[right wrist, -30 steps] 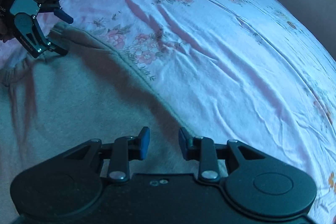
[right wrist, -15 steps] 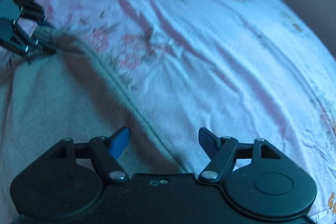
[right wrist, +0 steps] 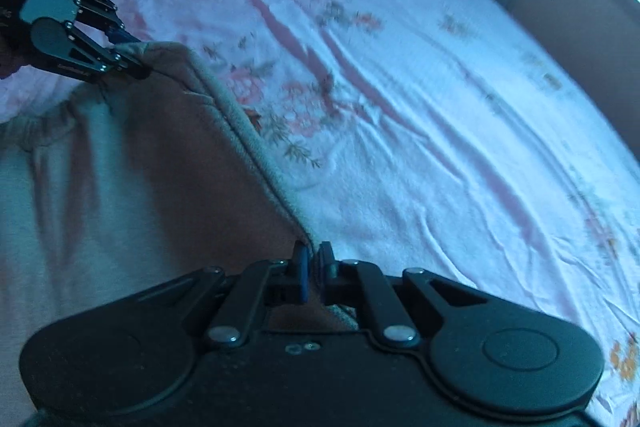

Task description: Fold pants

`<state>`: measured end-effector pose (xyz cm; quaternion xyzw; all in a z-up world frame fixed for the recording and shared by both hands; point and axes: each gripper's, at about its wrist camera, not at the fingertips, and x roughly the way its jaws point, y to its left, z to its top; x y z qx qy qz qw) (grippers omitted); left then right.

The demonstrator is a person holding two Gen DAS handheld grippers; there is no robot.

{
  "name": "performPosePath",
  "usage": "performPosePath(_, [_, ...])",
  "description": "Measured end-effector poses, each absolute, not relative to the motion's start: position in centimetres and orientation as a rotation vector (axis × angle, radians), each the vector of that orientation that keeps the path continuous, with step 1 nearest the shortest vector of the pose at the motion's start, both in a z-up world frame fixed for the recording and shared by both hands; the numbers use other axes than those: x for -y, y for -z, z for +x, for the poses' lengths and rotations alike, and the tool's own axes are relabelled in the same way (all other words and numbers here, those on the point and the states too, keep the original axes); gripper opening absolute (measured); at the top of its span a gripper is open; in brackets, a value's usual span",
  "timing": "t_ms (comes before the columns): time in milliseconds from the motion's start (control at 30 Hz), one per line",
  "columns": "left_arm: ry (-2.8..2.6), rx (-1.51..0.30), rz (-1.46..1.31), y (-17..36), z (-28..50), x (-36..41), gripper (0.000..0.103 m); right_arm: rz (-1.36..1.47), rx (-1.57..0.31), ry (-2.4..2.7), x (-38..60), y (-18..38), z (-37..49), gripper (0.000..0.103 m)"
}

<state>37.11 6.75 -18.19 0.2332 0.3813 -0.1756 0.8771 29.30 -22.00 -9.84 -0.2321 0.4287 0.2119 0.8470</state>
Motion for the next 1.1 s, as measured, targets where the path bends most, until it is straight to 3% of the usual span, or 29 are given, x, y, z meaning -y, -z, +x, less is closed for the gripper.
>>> performPosePath(400, [0.367, -0.637, 0.541, 12.8, 21.6, -11.3, 0.023, -0.335, -0.731, -0.406, 19.6, 5.3, 10.3, 0.000])
performPosePath(733, [0.305, -0.751, 0.607, 18.7, 11.5, -14.4, 0.023, -0.309, -0.806, -0.400, 14.6, 10.7, -0.7, 0.000])
performPosePath(900, [0.237, -0.837, 0.399, 17.9, 10.8, -16.4, 0.026, -0.310, -0.847, -0.346, 13.9, 12.6, -1.1, 0.012])
performPosePath(967, [0.203, -0.887, 0.188, 17.2, 10.6, -18.6, 0.041, -0.266, -0.839, -0.331, 14.1, 11.8, -1.4, 0.021])
performPosePath(1000, [0.180, -0.902, 0.075, 16.8, 10.4, -19.8, 0.057, -0.228, -0.832, -0.325, 14.5, 11.4, -1.5, 0.026])
performPosePath(1033, [0.167, -0.908, -0.038, 16.4, 10.0, -21.0, 0.063, -0.185, -0.827, -0.312, 15.0, 10.9, -1.8, 0.040])
performPosePath(1067, [0.168, -0.913, -0.144, 16.2, 9.8, -21.9, 0.063, -0.132, -0.825, -0.295, 15.6, 10.6, -1.9, 0.052])
performPosePath(1100, [0.172, -0.924, -0.235, 16.2, 9.5, -22.6, 0.063, -0.071, -0.826, -0.282, 16.4, 10.4, -2.1, 0.053])
